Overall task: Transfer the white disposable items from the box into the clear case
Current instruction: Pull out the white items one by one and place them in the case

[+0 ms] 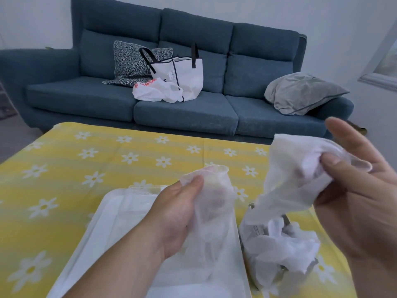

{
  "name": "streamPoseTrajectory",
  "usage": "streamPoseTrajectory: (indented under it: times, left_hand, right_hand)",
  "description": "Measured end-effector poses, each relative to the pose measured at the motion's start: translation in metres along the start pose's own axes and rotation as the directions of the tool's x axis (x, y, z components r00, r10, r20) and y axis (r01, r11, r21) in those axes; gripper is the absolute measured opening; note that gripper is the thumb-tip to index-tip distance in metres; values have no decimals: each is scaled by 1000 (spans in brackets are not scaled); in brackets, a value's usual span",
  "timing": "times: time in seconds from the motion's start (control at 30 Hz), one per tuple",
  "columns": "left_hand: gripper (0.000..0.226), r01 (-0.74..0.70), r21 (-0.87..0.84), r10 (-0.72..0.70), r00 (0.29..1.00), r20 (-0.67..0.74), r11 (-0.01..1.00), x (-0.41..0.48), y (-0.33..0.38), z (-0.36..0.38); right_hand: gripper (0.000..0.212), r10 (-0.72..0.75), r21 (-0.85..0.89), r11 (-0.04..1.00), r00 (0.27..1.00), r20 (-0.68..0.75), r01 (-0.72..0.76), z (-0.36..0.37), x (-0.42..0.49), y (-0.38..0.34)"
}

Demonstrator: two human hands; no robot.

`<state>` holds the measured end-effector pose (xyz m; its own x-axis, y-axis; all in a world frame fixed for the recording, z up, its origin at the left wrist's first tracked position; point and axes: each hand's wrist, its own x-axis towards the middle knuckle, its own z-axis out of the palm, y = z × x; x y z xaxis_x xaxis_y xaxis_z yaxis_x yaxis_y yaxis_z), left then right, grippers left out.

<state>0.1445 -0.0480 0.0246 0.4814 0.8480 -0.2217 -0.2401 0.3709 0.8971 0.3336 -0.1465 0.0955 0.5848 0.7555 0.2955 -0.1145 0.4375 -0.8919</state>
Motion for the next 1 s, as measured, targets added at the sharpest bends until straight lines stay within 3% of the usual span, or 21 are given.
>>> streamPoseTrajectory:
  times: [0.13,0.23,0.37,0.67,0.8,1.0]
  left_hand:
    - [29,-41,-4,41,998,37,999,-1,4,-10]
    - [32,-20,-51,26,993,118,999,-3,5,-14]
    - [47,161,-252,-71,941,330,954,-5,14,-23]
    - [54,238,-401,24,836,548,885,1,23,-57]
    - [53,279,-440,18,829,560,853,7,20,-69]
    - [55,289,-345,-82,858,507,893,3,15,-52]
  right_hand:
    - [45,99,132,984,985,140,-117,17,-8,-2]
    - [44,203,103,969,959,200,-227,29,-13,4]
    - [41,336,-32,942,929,158,-335,36,-16,21]
    - [41,374,-104,926,919,122,-363,44,-16,21]
    - [41,373,-66,928,910,180,-367,48,-18,14]
    - [48,395,73,896,860,324,-439,56,-20,16]
